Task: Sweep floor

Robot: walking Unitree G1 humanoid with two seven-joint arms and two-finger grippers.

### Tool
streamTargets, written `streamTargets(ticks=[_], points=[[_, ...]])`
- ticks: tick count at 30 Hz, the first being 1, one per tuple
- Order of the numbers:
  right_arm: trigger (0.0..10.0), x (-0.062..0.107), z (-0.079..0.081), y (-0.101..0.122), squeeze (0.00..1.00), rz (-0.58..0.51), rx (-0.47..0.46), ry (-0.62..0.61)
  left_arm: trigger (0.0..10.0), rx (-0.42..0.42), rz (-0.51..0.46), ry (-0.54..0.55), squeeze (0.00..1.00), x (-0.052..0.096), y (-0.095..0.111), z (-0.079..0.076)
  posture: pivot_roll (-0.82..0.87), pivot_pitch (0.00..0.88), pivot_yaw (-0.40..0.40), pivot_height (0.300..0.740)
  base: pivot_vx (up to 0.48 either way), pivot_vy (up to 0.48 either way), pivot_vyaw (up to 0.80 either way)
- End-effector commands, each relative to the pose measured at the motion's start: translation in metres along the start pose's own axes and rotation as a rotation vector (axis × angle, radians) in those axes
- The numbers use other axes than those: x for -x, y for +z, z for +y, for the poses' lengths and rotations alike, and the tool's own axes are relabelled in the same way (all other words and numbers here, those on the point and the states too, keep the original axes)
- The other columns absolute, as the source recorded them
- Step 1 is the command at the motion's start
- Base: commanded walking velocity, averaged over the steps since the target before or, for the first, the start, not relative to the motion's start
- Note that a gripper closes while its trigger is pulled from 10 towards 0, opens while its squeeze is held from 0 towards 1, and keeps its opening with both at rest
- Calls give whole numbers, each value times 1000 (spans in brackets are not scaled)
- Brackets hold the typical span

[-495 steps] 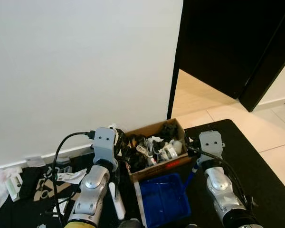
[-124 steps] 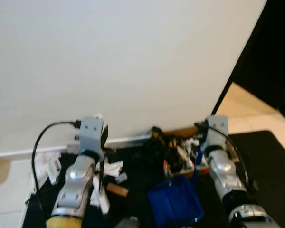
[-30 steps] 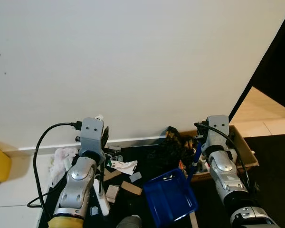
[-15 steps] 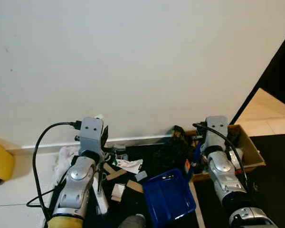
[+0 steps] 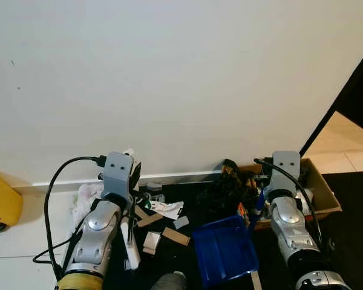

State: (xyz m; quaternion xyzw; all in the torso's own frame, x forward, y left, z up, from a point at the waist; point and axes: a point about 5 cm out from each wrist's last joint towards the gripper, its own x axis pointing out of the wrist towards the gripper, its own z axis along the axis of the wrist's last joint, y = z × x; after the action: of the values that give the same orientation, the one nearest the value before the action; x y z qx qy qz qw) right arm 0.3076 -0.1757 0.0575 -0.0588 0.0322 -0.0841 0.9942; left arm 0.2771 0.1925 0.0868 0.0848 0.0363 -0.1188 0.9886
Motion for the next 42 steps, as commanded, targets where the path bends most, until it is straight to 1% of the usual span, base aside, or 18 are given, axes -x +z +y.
streamTargets(ticks=[1,3,7,10,14,16,17,20,23,26,29,33,35,36,38,40,41,42], points=[[10000,3,-2,0,0,-16,-5,-29,10000,-30,-16,-18,0,1,4,10,242,87,30,740,0,0,0],[10000,8,0,-2,0,-18,-7,-36,10000,-30,-18,-57,12,1,4,14,231,105,37,740,0,0,0],[10000,13,2,-4,0,-16,-3,-41,10000,-64,-4,-83,8,2,0,20,222,118,41,740,0,0,0],[10000,15,2,-9,0,-11,28,-46,10000,-93,-4,-111,0,3,-5,31,212,151,41,740,0,0,0],[10000,10,9,-2,0,-44,22,-23,10000,-92,-33,-124,0,-3,-1,47,213,181,30,740,0,0,0],[10000,8,11,-1,0,-52,11,-17,10000,-109,-33,-116,0,-4,0,50,211,189,27,740,0,0,0],[10000,5,17,3,0,-62,-11,-8,10000,-147,-18,-88,0,-6,-1,58,212,201,22,740,0,0,0],[10000,3,23,7,0,-70,-35,0,10000,-163,-11,-63,0,-6,-3,65,212,209,17,740,0,0,0],[10000,-1,29,14,0,-83,-102,2,10000,-140,-10,-18,0,-3,-7,77,204,225,7,740,0,0,0],[10000,-2,30,16,0,-92,-98,5,10000,-126,-10,-2,0,-1,-9,81,197,233,4,740,0,0,0],[10000,-3,34,18,0,-111,-84,26,10000,-72,-15,31,0,4,-16,86,190,247,-10,740,0,0,0],[10000,0,34,10,0,-85,-66,28,10000,-33,24,6,0,13,-30,84,189,253,-20,740,0,0,0],[10000,3,35,7,0,-81,-67,37,10000,21,37,-4,0,17,-39,80,185,253,-19,740,0,0,0],[10000,3,35,7,0,-81,-67,37,10000,21,37,-4,0,17,-39,80,185,253,-19,740,0,0,0],[10000,6,33,3,0,-74,-63,44,10000,111,12,-2,0,17,-43,75,181,253,-24,740,0,0,0],[10000,7,33,2,0,-73,-63,44,10000,124,6,-4,0,16,-43,74,181,253,-24,740,0,0,0],[10000,7,31,1,0,-74,-61,43,10000,178,-36,-24,0,10,-39,66,171,254,-25,740,0,0,0],[10000,7,31,1,0,-74,-61,43,10000,178,-36,-24,0,10,-39,66,171,254,-25,740,0,0,0]])
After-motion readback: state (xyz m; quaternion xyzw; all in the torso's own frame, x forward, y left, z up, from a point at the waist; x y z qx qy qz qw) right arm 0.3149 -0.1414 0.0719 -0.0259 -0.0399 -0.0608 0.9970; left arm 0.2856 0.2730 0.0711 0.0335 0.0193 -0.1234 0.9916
